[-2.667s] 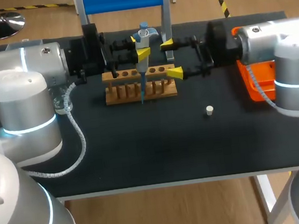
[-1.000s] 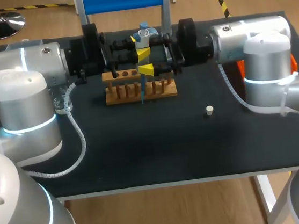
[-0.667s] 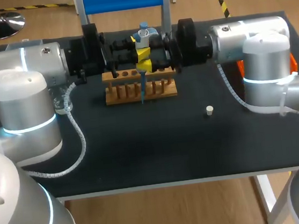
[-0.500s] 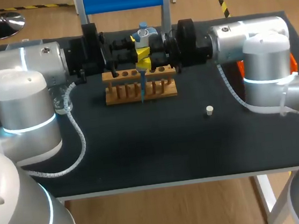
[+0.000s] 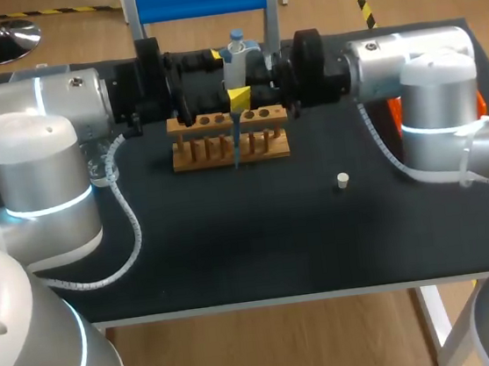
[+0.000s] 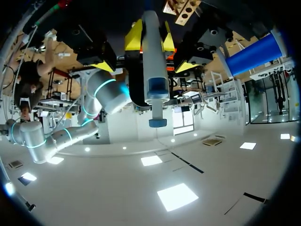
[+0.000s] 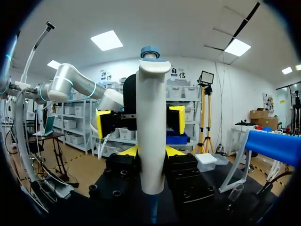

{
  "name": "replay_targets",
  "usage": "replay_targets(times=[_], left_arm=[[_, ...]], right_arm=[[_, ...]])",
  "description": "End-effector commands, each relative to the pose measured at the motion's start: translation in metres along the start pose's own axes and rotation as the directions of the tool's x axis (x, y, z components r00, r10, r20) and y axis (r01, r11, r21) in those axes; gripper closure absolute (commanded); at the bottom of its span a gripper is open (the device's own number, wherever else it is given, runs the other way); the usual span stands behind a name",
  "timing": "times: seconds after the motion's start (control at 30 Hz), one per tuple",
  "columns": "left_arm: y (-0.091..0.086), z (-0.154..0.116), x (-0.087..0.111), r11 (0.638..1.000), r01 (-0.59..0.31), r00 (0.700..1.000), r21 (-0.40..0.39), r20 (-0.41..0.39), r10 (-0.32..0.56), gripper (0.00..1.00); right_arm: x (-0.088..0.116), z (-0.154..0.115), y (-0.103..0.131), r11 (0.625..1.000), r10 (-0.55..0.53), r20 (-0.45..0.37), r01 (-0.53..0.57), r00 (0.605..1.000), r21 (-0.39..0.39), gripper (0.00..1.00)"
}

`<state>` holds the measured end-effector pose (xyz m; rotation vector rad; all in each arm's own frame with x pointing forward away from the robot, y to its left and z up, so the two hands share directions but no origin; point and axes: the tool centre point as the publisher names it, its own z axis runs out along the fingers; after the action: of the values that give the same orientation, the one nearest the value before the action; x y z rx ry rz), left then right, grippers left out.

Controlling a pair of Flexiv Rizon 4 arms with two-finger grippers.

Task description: Invert the test tube, pick up the pipette, mount the tip to pipette, aspirate from beaker and dispense into the tube, eject the tip, return the pipette, and cap with the stopper.

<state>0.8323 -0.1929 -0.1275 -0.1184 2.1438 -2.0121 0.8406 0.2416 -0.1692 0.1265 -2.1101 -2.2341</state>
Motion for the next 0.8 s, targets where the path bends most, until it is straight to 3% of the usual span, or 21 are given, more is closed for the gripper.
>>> replay_targets(times=[0.03,0.8], left_arm=[[0.0,0.0,0.001,1.0,-0.001,1.0,0.0,0.003,0.001,0.0],[0.0,0.0,0.001,1.0,-0.001,1.0,0.0,0.003,0.001,0.0]], right_arm=[[-0.002,-0.01,0.0,1.0,0.005,-0.013,-0.005,1.0,0.003,1.0],[-0.023,-0.094,0.018,1.0,-0.02,-0.104,0.021,0.994,0.007,1.0]])
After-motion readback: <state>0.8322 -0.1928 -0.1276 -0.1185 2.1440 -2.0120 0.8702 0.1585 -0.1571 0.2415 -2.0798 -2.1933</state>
